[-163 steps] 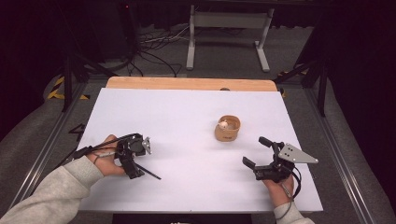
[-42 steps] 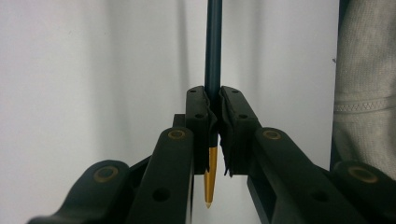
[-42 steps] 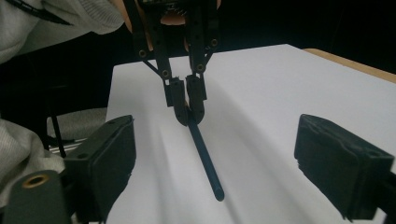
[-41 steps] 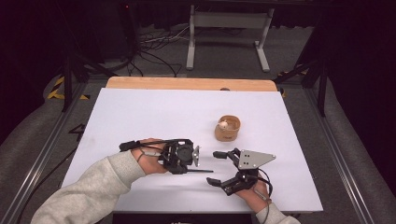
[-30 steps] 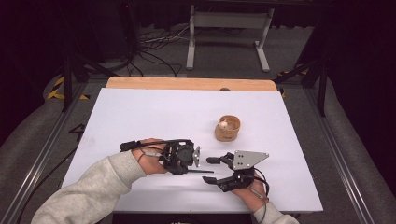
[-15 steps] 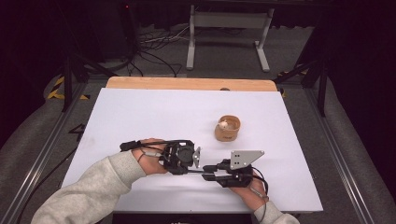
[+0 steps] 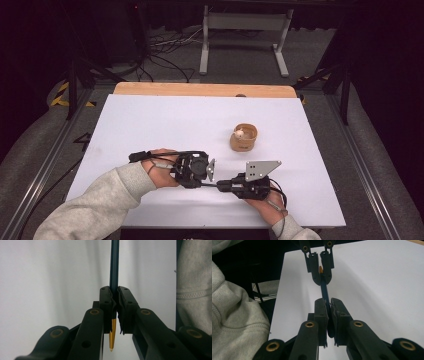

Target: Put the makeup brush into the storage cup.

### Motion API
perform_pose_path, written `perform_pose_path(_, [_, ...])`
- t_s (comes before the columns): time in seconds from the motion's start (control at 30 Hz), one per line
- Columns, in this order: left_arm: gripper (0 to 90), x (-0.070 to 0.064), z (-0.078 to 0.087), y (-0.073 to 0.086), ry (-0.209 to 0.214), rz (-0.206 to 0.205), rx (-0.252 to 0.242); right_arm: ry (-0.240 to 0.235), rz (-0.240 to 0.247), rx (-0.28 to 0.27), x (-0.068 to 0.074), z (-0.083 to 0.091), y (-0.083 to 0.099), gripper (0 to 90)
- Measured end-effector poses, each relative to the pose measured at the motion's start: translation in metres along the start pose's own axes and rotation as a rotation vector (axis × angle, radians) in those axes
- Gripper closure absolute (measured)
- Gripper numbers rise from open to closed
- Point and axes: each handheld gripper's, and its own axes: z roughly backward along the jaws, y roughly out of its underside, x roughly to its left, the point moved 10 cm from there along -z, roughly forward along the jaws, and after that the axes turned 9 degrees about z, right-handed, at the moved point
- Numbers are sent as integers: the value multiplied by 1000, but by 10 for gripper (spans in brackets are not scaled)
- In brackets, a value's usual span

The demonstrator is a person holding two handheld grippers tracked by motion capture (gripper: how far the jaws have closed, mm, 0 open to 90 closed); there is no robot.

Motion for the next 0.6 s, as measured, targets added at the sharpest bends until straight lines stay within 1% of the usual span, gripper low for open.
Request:
perform_pose_path(0.07, [825,0,-1,-1,2,4,-12,-2,-3,-1,0,0,0,838])
perform_pose_path(0.27, [825,-1,-1,0,11,-1,-6,-15,-2,1,0,0,0,847])
perform_pose_path(0.47, [825,-1,-1,0,11,-3,-7,-15,2,8,1,0,0,851])
perform_pose_path(0.57, [825,-1,-1,0,14,-10,-7,-13,6,11,1,0,-1,851])
perform_pose_path(0.6, [825,-1,-1,0,11,-10,-14,-13,7,14,1,1,-1,852])
